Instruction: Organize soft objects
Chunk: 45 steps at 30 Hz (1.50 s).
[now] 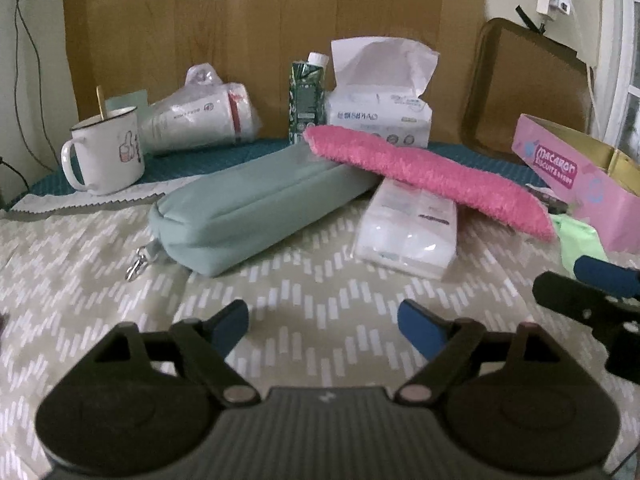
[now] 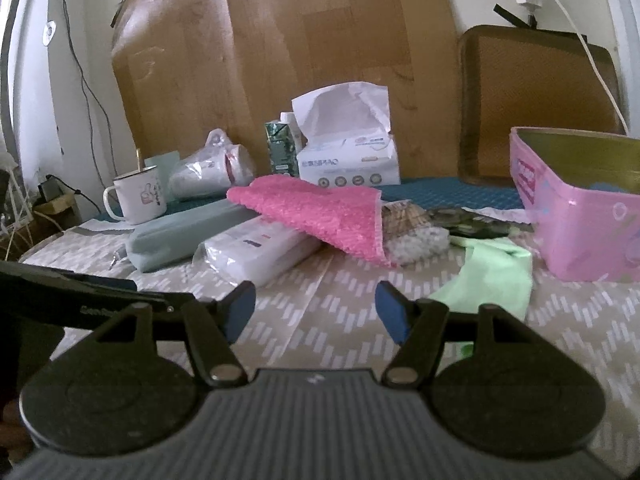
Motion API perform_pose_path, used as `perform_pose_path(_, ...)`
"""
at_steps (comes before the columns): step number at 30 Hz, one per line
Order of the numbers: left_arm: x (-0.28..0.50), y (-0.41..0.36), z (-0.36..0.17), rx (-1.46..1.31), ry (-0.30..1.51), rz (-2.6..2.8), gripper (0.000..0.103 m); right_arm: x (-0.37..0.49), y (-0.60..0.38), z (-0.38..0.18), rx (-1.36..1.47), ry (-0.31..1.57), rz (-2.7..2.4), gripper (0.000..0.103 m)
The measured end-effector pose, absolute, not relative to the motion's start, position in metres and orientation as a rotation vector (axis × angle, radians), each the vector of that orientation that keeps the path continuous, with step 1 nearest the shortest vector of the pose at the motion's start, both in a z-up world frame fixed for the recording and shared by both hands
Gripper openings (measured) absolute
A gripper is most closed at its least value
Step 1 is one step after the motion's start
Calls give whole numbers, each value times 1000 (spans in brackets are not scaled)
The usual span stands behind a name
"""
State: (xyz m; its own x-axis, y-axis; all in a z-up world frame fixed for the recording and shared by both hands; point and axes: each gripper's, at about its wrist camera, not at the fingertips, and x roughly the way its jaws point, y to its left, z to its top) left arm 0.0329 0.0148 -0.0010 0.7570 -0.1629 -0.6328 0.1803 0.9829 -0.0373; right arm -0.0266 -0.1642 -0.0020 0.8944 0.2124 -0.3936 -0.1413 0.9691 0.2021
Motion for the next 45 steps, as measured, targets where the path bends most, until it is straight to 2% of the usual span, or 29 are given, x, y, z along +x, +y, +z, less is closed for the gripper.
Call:
perform_pose_path(9,35,8,-3,81,704,-198,94,-29,-168,-2,196,404,215,71)
perform_pose_path(19,39,9,-4,81,715,-193,99,-31,-170,-2,213,391,242,72)
perform_pose_path(40,38,16,-4,39,711,-202,101,-29,-170,-2,220,391,219,73)
perform_pose_path(45,39,18,-3,15,707,-199,101,-11,-167,9,125,382,191,73)
